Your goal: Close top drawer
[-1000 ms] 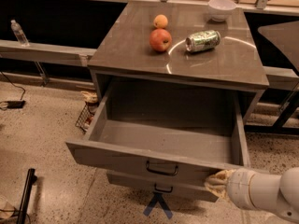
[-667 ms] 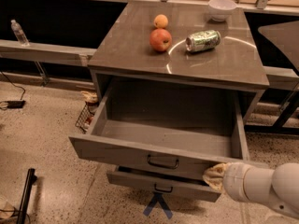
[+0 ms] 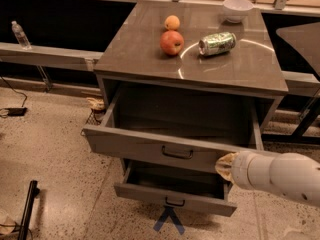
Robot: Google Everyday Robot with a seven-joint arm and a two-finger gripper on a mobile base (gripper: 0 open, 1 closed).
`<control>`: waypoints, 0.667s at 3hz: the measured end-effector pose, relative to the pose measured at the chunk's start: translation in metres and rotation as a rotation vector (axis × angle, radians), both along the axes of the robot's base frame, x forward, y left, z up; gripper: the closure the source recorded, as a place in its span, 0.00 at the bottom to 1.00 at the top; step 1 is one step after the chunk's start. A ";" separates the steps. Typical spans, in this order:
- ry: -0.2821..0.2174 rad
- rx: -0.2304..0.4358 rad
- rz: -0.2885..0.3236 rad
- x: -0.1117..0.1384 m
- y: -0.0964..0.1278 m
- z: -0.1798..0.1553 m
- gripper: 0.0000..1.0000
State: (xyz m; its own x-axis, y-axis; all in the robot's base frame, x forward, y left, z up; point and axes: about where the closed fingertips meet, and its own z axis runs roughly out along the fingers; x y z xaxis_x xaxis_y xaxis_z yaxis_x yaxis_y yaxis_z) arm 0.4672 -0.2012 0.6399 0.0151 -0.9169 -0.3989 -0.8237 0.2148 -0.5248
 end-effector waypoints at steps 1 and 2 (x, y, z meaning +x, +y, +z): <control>-0.019 -0.065 0.011 0.032 -0.008 -0.006 1.00; -0.027 -0.111 0.013 0.067 -0.014 -0.012 1.00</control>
Offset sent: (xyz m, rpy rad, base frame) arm 0.1122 -0.0200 -0.0228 -0.1676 -0.0296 0.0127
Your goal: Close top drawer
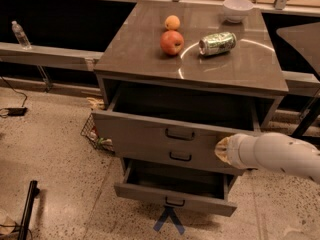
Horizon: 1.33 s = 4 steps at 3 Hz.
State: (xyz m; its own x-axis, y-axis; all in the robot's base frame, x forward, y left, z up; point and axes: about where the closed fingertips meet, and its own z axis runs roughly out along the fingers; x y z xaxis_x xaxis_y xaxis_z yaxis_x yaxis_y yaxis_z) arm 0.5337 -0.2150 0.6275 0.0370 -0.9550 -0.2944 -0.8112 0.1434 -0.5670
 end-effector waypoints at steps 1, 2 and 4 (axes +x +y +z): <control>0.003 -0.036 0.004 0.028 -0.005 -0.004 1.00; 0.000 -0.063 0.008 0.049 -0.005 -0.005 1.00; -0.044 -0.081 -0.058 0.062 -0.014 0.000 1.00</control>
Offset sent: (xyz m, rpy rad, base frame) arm 0.0734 -0.0075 -0.0055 -0.0956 -0.0034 0.0070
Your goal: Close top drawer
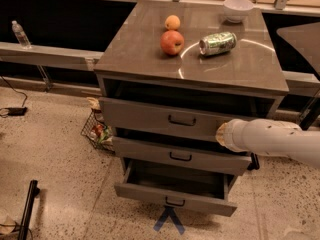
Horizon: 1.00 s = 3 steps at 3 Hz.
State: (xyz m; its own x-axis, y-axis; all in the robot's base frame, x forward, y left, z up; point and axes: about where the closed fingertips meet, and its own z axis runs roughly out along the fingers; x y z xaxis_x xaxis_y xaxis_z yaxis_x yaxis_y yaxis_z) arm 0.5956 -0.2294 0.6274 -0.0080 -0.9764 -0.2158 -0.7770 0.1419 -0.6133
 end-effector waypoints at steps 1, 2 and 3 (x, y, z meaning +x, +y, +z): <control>-0.018 0.022 -0.021 -0.001 -0.004 0.016 1.00; 0.047 0.125 -0.007 -0.035 0.008 0.038 1.00; 0.114 0.273 -0.003 -0.070 0.013 0.066 1.00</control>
Offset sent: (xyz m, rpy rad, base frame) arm -0.1314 -0.0068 0.0544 0.3333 0.2630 -0.0322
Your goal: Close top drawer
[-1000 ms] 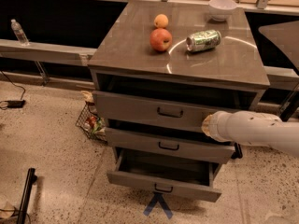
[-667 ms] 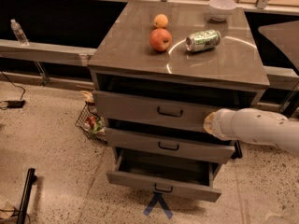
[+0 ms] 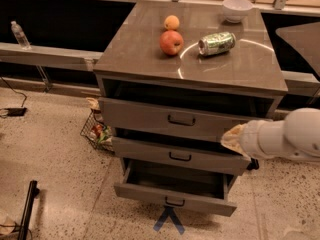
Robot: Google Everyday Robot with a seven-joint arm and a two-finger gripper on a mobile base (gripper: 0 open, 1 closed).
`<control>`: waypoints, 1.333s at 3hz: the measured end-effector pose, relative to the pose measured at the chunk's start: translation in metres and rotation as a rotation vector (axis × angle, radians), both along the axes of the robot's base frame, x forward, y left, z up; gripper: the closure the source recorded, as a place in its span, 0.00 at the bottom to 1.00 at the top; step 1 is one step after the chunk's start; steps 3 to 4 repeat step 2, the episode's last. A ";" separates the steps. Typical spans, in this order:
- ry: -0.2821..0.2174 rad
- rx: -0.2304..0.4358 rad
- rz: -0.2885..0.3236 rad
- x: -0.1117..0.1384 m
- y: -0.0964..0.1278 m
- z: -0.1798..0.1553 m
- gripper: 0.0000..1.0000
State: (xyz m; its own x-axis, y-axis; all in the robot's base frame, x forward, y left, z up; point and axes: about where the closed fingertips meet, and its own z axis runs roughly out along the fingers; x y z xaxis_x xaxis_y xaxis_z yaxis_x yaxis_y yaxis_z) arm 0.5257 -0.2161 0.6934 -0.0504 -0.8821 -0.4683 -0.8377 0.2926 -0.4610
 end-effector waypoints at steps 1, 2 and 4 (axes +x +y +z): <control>0.061 0.149 0.009 -0.042 0.004 0.030 1.00; 0.130 0.203 0.043 -0.063 0.016 0.030 0.82; 0.130 0.203 0.043 -0.063 0.016 0.030 0.82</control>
Offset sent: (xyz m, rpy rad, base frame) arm -0.0313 0.0023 0.0244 0.1160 0.0445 0.0017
